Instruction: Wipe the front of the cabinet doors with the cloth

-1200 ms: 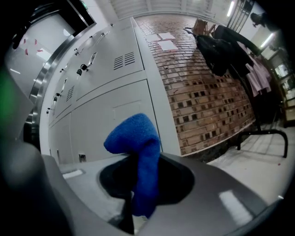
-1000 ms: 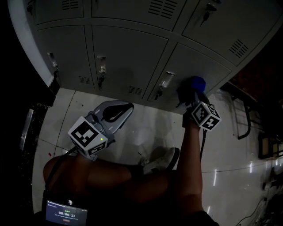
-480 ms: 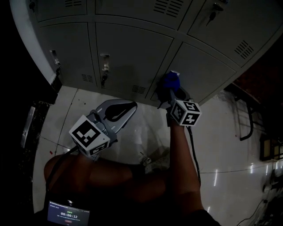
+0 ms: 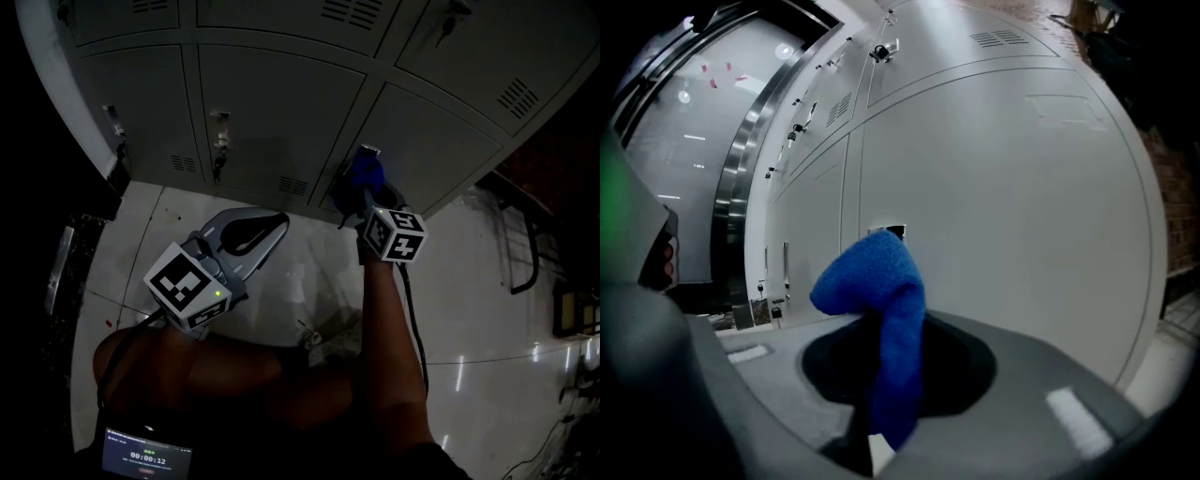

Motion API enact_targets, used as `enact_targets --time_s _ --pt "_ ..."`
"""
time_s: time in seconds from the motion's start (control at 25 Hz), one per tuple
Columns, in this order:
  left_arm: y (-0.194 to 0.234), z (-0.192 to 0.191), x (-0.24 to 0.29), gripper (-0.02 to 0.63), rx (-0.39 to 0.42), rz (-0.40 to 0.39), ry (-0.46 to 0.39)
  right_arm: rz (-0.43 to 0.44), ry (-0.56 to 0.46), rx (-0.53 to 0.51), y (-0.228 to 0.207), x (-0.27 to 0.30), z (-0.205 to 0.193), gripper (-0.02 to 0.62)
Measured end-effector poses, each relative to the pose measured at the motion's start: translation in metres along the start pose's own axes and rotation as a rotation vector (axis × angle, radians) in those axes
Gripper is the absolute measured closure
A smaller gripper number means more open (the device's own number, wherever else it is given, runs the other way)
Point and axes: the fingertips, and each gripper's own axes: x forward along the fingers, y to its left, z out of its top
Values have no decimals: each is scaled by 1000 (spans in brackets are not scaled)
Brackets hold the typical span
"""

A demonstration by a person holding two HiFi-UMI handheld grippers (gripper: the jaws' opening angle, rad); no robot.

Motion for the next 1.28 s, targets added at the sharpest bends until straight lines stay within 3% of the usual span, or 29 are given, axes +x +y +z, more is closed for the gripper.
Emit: enact_targets --time_s 0.76,1.28 --pt "-2 0 -1 600 6 -2 2 -109 23 56 -49 -22 -14 522" --pt "-3 3 -4 600 5 -4 -3 -279 8 24 -86 -43 -18 522"
